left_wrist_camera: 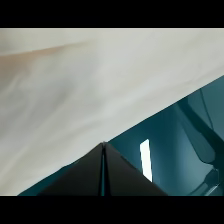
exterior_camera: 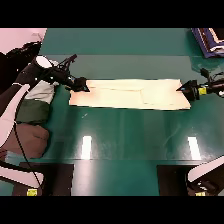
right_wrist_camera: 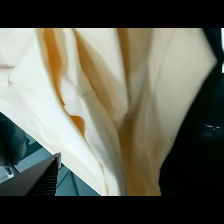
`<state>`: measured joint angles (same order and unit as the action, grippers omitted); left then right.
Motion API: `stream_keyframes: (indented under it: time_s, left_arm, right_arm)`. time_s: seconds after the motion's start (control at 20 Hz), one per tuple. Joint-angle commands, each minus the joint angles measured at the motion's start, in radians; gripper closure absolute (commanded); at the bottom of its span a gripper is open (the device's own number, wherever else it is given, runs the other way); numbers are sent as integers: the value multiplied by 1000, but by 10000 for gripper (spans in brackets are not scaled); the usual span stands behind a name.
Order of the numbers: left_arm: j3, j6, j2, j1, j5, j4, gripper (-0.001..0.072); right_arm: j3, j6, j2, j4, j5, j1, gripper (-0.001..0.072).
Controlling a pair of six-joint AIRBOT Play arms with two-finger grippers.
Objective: Fold the shirts.
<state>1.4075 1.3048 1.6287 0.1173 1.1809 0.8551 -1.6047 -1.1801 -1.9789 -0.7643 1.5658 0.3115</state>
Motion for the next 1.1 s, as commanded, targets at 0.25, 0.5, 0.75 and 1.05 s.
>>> stream_keyframes:
  time_s: [0.25, 0.5, 0.75, 1.05]
  left_arm:
    - [2, 31, 0, 96, -84, -1, 683]
    - [163, 59, 101, 187, -123, 47, 683]
    - [431, 120, 318, 266, -123, 50, 683]
    - [583, 173, 497, 338, -130, -5, 683]
  right_arm:
    - [-111, 45, -39, 5, 14, -113, 662]
    - [-259, -69, 10, 5, 131, -161, 699]
    - [-481, -260, 147, 6, 131, -283, 699]
    - [-404, -297, 279, 14, 46, -459, 699]
